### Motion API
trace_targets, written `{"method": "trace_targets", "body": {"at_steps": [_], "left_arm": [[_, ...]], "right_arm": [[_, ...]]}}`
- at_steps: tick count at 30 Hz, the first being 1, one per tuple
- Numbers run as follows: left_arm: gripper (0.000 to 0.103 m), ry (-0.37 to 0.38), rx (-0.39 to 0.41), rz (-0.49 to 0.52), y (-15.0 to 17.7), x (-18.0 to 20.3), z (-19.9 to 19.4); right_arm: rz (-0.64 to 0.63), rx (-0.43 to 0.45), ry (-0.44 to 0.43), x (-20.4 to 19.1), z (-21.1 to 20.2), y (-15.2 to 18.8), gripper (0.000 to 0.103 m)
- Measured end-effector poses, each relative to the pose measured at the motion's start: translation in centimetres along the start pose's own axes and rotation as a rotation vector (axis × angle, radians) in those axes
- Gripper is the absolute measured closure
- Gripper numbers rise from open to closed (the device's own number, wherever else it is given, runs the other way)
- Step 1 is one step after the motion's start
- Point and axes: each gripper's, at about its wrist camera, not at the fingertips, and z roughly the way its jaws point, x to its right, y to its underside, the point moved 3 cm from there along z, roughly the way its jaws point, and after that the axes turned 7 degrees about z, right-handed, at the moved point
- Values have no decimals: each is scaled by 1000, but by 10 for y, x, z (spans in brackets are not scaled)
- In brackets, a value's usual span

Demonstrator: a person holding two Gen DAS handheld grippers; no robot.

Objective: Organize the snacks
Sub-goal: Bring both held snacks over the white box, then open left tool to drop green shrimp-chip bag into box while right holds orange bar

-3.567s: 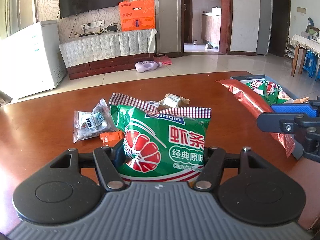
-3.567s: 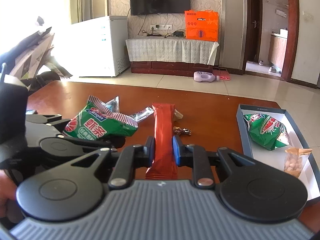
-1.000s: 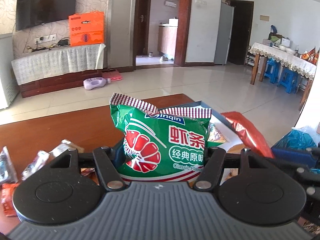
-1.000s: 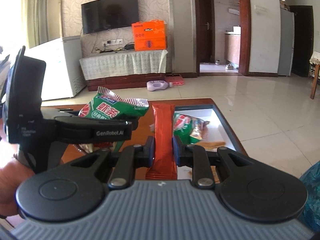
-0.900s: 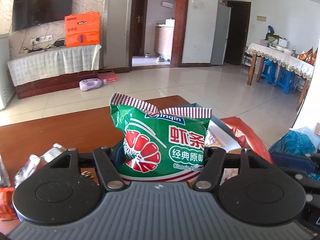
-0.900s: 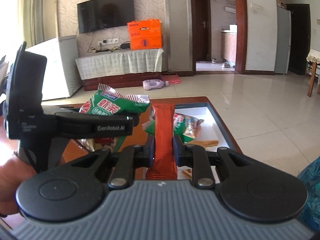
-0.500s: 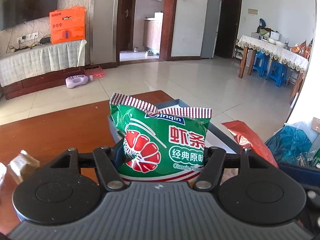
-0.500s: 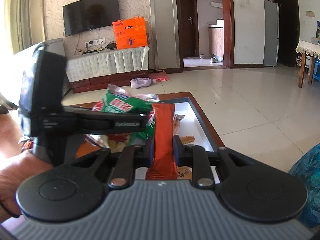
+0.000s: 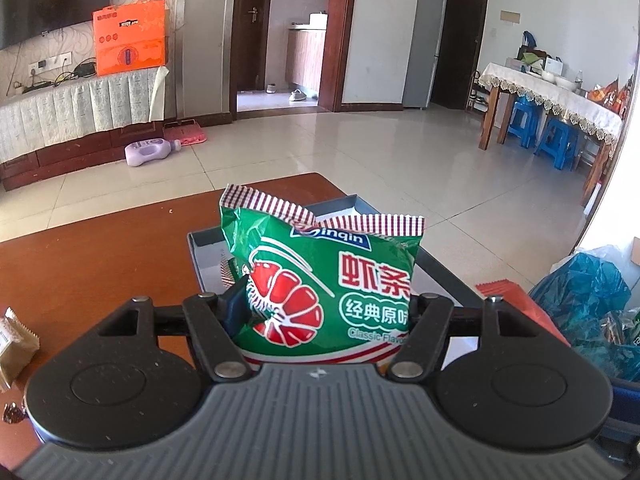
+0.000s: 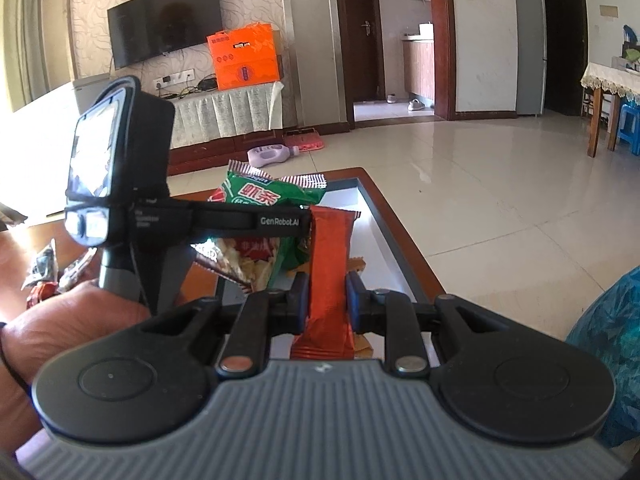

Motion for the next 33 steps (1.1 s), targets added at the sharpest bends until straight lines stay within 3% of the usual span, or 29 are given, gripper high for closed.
{"method": "trace_targets", "body": {"at_steps": [11,33], "left_arm": [[7,22,13,-4,-3,-4,-10],[5,-36,65,-50,12,-46,-95]], "right_arm": [[9,-7,14,-5,3,-2,80],[-15,-36,-1,-22,39,9,80]]}}
